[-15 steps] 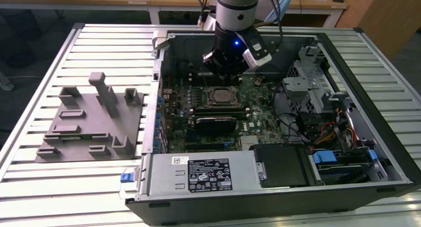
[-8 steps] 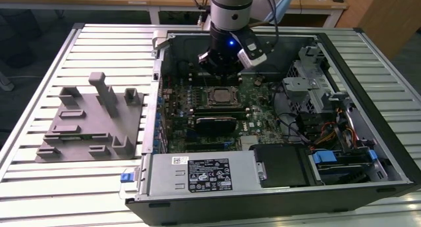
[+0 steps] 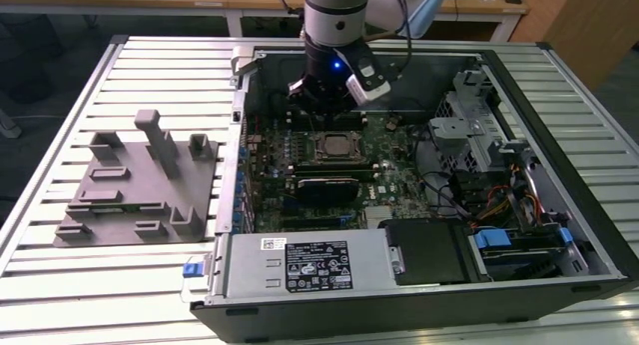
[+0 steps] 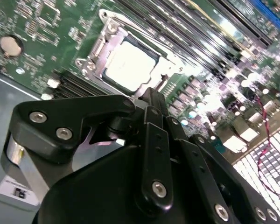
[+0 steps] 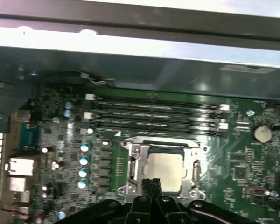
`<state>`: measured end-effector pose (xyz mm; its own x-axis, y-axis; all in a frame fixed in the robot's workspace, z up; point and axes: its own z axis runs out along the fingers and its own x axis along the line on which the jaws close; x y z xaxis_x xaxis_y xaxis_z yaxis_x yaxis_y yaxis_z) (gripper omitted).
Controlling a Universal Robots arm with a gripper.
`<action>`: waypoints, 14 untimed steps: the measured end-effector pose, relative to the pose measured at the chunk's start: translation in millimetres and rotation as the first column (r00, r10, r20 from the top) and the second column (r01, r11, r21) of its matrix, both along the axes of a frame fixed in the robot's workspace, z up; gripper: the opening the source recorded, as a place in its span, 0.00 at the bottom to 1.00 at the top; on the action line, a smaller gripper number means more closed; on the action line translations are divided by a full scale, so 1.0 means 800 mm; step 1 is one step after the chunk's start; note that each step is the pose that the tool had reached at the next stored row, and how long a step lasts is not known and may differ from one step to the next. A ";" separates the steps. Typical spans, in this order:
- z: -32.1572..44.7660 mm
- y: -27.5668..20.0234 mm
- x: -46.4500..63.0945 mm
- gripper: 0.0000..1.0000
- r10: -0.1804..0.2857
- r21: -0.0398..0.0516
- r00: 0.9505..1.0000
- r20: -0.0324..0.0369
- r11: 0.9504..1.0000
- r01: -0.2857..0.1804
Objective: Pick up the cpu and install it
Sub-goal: 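Install the first cpu locking lever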
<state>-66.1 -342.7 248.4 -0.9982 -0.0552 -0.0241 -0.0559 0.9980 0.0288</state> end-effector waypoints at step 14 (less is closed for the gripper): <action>-0.0002 0.0000 -0.036 0.11 0.000 0.000 1.000 0.000 1.000 0.000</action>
